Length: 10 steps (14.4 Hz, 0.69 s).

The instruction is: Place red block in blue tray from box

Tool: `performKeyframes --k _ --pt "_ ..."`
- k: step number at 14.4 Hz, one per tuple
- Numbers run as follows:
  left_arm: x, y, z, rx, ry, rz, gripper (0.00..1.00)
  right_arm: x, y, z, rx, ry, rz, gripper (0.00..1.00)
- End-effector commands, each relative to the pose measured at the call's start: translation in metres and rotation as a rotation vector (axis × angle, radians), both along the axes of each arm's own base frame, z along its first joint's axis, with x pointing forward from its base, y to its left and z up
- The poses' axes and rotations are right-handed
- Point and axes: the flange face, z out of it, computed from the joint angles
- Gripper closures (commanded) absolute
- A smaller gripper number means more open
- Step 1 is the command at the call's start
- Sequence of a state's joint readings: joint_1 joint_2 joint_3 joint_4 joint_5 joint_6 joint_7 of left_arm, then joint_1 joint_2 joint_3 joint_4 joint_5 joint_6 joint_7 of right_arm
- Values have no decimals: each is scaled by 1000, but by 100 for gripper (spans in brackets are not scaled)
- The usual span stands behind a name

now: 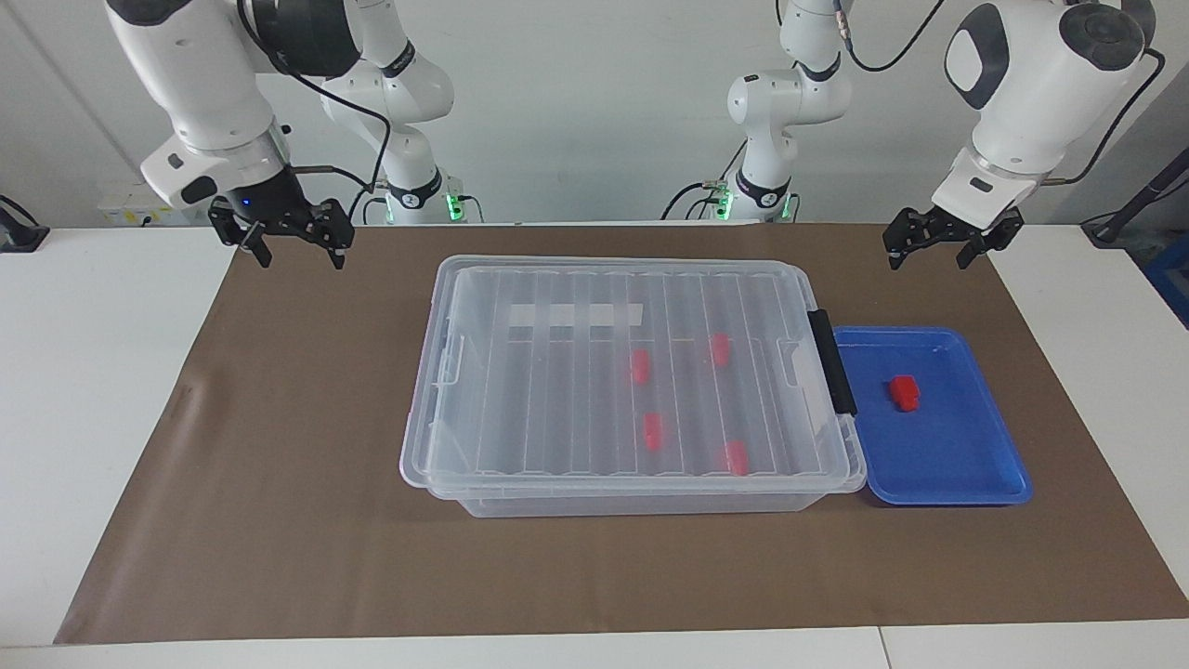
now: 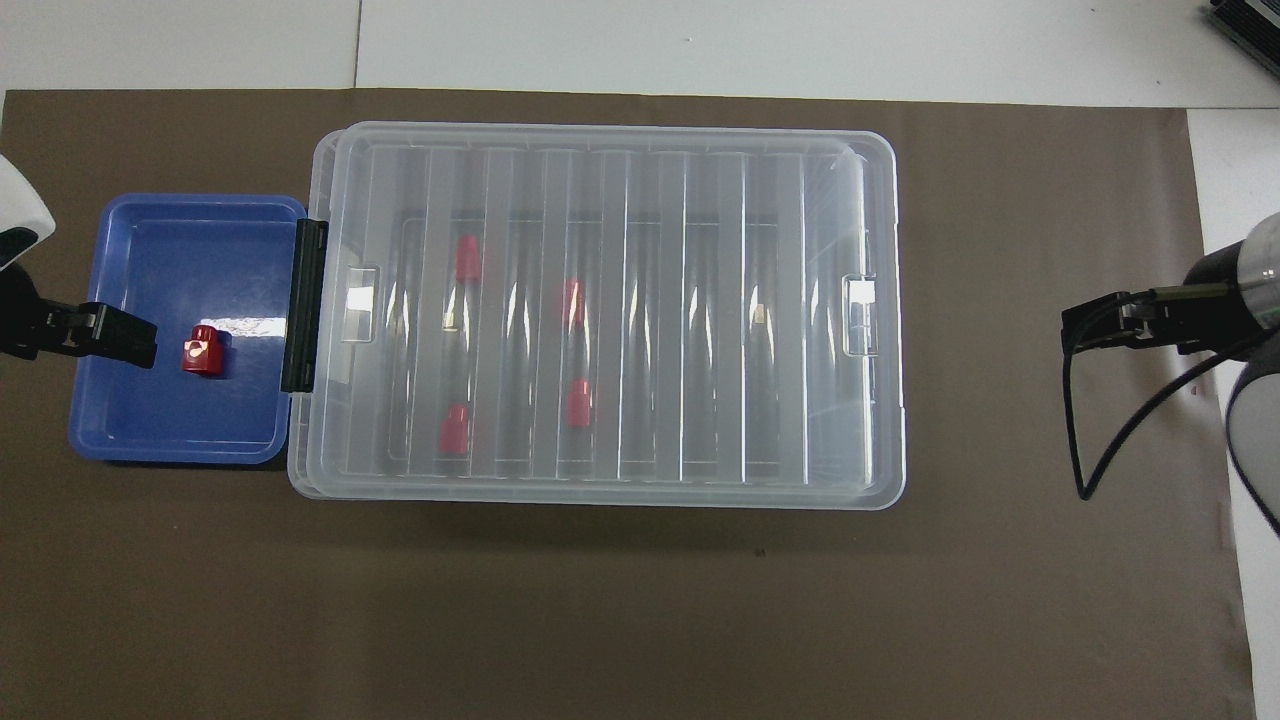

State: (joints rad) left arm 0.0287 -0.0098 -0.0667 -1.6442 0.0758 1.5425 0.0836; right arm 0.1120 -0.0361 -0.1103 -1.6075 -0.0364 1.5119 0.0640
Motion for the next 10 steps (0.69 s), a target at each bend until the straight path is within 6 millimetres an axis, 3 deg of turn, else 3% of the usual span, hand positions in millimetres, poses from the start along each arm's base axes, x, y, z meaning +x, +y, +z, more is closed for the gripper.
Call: performKeyframes --k 1,10 --pt "-6 -1 8 -11 13 16 0 0 0 -1 24 8 -13 0" --pt "-12 -7 25 -11 -31 5 0 2 2 -3 15 -15 44 0"
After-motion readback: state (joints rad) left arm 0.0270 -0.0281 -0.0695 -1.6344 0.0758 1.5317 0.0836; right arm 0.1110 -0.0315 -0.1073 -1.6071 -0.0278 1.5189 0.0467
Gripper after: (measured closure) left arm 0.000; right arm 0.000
